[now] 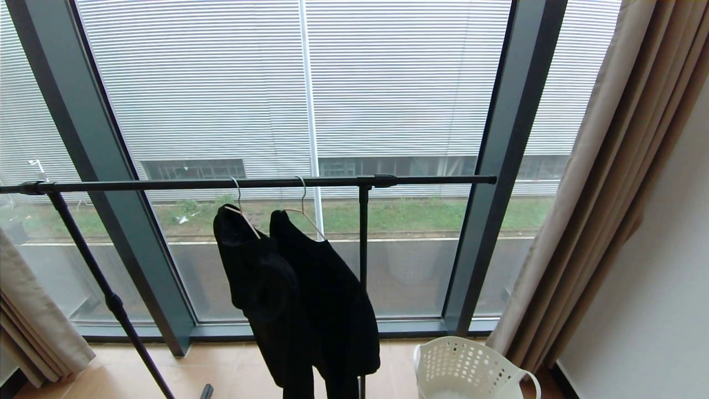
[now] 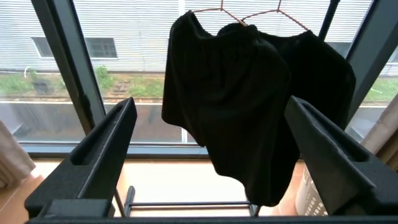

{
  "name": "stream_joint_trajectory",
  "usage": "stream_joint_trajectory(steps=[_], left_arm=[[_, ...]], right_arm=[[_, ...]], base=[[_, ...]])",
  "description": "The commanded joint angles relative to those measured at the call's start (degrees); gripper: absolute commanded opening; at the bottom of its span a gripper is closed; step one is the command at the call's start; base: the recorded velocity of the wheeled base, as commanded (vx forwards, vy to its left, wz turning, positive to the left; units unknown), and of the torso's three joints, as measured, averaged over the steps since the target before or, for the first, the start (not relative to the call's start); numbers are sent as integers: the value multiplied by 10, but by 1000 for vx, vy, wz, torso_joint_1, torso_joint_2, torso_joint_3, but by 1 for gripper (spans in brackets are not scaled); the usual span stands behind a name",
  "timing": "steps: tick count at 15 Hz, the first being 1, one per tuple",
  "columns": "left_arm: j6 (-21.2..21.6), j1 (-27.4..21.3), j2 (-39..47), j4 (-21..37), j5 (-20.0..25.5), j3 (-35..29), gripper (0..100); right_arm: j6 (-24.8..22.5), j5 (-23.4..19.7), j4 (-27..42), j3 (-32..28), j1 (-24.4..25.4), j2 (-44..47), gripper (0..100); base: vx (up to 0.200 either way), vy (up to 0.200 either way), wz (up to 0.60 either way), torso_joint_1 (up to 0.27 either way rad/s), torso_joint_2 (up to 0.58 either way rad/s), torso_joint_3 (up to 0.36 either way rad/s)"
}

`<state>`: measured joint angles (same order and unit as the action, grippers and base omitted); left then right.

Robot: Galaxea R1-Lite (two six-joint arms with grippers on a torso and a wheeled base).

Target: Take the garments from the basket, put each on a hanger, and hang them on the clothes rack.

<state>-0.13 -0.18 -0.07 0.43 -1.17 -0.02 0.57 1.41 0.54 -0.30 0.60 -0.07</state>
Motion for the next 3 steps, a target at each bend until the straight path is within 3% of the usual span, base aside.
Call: stream_joint_trajectory(steps=[1,3], left_arm=[[0,0,1,0,-1,0,100],[0,0,1,-1,-1,0,100]], right_arm=[[0,0,0,0,0,1,100],[0,0,1,0,0,1,100]], base=[[0,0,0,0,0,0],[0,0,0,0,0,0]])
